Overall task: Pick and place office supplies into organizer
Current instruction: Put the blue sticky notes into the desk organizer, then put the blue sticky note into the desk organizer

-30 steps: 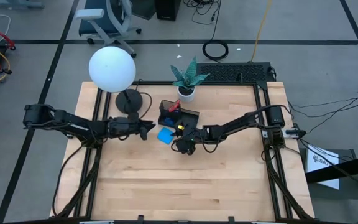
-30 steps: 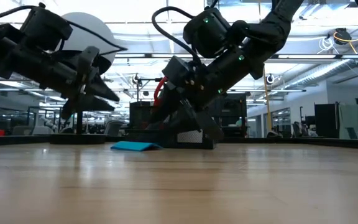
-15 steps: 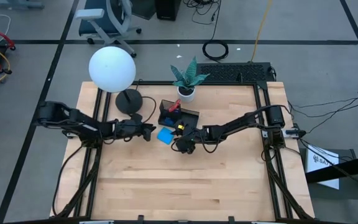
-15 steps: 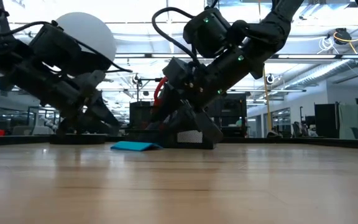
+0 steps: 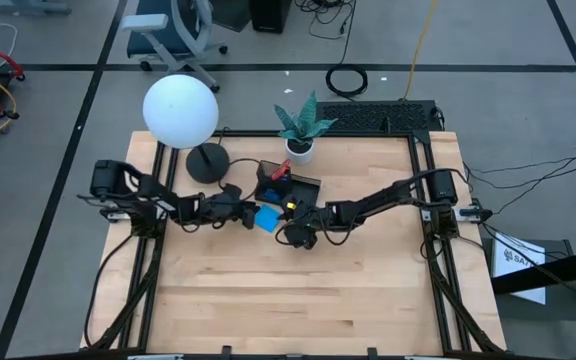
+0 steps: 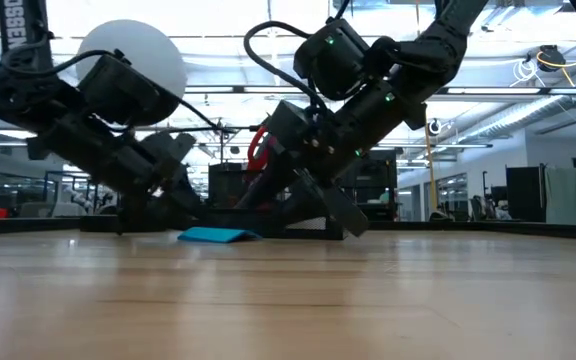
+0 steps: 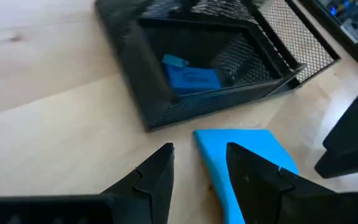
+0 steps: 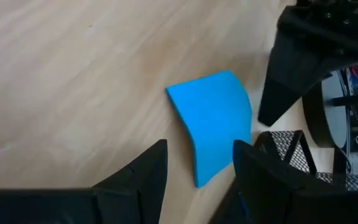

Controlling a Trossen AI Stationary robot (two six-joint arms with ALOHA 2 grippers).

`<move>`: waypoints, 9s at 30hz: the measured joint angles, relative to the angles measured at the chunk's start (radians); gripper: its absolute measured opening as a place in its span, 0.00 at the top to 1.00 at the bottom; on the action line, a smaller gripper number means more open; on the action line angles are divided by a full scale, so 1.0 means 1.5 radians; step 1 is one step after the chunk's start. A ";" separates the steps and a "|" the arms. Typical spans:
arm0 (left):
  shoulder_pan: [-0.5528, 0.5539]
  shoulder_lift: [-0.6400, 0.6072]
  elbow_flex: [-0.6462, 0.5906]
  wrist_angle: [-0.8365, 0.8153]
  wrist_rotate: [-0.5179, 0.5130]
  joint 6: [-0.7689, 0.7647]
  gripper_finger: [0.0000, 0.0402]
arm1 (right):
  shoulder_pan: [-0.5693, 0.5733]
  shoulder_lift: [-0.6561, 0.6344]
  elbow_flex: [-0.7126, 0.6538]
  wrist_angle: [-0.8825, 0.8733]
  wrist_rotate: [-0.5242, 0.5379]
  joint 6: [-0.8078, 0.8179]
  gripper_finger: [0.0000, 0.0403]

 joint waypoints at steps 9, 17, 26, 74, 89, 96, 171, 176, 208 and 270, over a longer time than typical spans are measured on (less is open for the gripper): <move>-0.009 0.013 0.034 -0.006 0.047 0.009 0.62 | -0.002 0.011 0.000 -0.009 -0.002 0.000 0.57; -0.010 0.012 0.034 -0.006 0.045 0.009 0.62 | -0.003 0.084 0.039 0.012 -0.006 0.002 0.56; -0.013 0.012 0.034 0.005 0.042 0.011 0.62 | 0.004 0.097 0.066 -0.018 0.002 -0.011 0.56; -0.014 0.011 0.034 0.009 0.044 0.038 0.62 | 0.008 0.018 0.061 -0.105 0.071 -0.007 1.00; -0.018 0.011 0.034 0.040 0.040 0.063 0.72 | 0.008 0.016 0.063 -0.094 0.068 0.000 1.00; -0.020 0.012 0.034 0.044 0.040 0.088 0.98 | 0.008 0.015 0.063 -0.094 0.089 -0.014 1.00; -0.057 0.012 0.103 -0.050 -0.001 0.070 0.70 | 0.041 -0.034 0.061 -0.332 0.157 0.075 0.58; -0.057 0.022 0.103 -0.025 0.000 0.066 0.70 | 0.037 -0.034 0.061 -0.328 0.157 0.075 0.58; -0.053 0.141 0.185 -0.034 0.046 0.068 0.70 | 0.030 -0.033 -0.055 -0.006 0.127 -0.026 0.71; -0.102 -0.118 0.184 -0.150 0.039 0.241 0.70 | 0.006 -0.180 -0.069 -0.036 0.150 0.003 1.00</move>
